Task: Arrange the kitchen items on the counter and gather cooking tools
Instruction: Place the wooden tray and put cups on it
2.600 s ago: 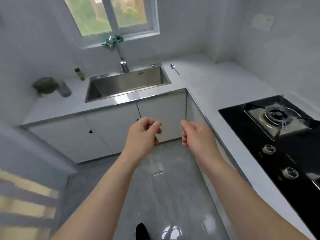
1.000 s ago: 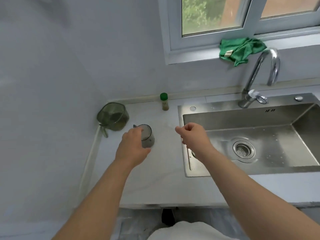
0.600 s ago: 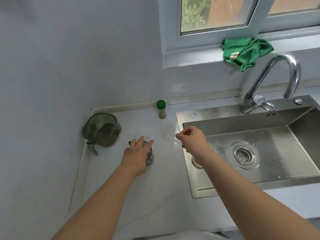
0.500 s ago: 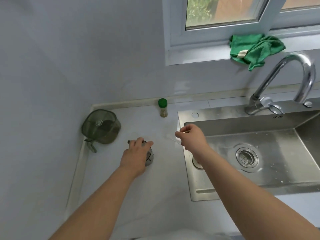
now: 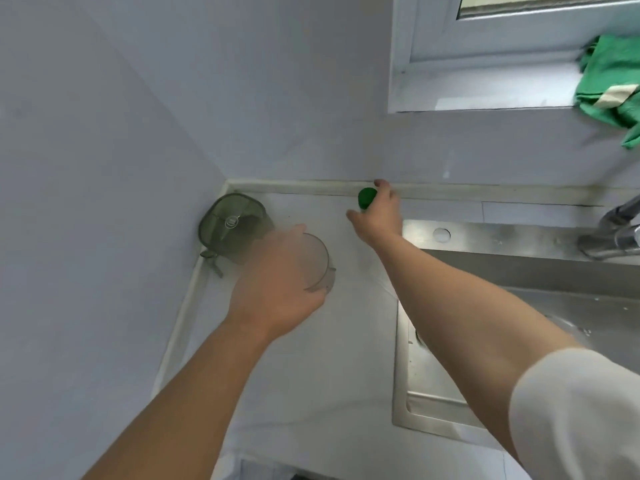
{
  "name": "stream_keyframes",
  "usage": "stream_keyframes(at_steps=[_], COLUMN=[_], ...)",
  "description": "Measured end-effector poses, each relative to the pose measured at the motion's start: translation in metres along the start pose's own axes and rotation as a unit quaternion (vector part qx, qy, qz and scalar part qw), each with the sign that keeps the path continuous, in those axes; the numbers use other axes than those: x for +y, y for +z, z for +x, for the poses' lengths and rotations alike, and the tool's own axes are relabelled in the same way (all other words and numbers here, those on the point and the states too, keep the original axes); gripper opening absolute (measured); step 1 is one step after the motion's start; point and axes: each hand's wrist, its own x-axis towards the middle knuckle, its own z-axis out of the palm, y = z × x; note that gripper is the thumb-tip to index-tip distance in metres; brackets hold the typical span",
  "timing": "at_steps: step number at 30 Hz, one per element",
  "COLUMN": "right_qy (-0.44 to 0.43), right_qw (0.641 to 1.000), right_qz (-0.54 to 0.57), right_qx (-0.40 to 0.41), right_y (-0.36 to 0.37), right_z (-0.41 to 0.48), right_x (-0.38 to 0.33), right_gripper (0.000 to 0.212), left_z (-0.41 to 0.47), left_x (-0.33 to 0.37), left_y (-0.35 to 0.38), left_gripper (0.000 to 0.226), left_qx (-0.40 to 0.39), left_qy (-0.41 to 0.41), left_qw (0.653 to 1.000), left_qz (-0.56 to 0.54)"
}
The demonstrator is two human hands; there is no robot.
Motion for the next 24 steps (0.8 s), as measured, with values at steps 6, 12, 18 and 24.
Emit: stream_keyframes(at_steps=[6, 12, 18, 24], right_qy=[-0.004, -0.141, -0.222, -0.238], right_qw=[1.000, 0.980, 0.960, 0.941], right_qz=[-0.004, 0.072, 0.050, 0.001], right_qx=[0.028, 0.118, 0.162, 0.240], right_y=[-0.001, -0.045, -0.091, -0.117], right_z=[0.009, -0.052, -0.121, -0.179], right_x=[0.000, -0.040, -0.079, -0.094], right_gripper=[0.046, 0.052, 0.044, 0.045], left_z=[-0.004, 0.000, -0.002, -0.019], left_x=[-0.002, -0.010, -0.002, 0.013], left_y=[-0.013, -0.044, -0.082, -0.099], left_gripper=[0.099, 0.106, 0.103, 0.101], left_qx=[0.019, 0.027, 0.064, 0.104], left_qy=[-0.029, -0.060, -0.018, 0.092], left_qw=[0.999, 0.998, 0.998, 0.984], left_qz=[0.001, -0.007, 0.008, -0.116])
